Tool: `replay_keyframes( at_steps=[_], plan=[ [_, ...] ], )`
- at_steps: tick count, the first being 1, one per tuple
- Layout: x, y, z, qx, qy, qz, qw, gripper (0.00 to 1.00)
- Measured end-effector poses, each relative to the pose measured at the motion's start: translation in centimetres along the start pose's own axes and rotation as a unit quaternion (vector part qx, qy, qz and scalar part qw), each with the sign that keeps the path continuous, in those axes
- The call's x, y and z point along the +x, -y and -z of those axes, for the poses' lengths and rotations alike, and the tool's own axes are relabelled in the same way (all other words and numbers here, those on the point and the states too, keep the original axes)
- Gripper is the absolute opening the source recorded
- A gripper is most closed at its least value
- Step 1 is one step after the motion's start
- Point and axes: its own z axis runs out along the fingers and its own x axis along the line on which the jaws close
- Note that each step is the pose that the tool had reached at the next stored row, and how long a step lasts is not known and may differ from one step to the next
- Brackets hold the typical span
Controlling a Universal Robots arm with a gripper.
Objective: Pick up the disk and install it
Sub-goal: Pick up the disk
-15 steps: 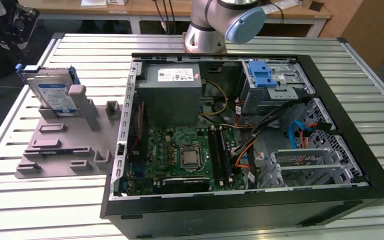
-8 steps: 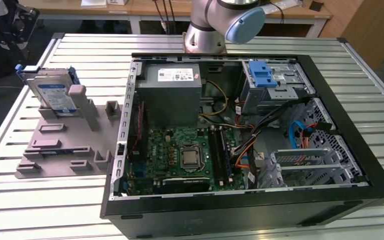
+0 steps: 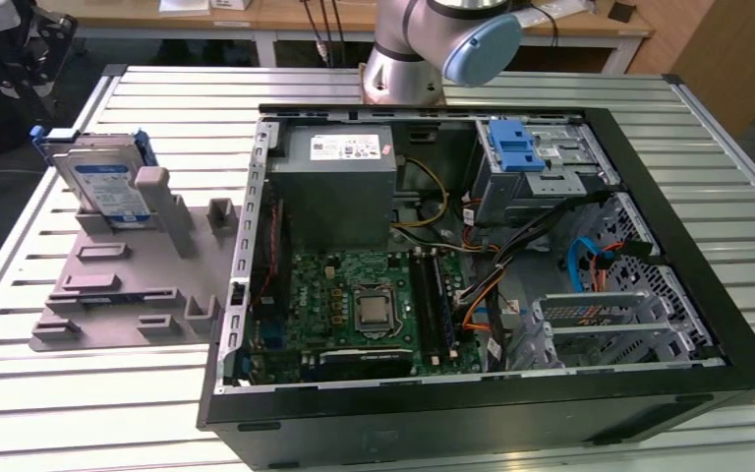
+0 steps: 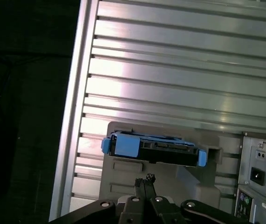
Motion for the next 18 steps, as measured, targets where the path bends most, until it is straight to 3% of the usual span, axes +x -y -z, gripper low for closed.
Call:
replay_keyframes(
  at_steps=[18],
  plan=[
    [0.04,0.0,0.0,0.0006,-0.0019,0.045,0.999,0.11]
  ],
)
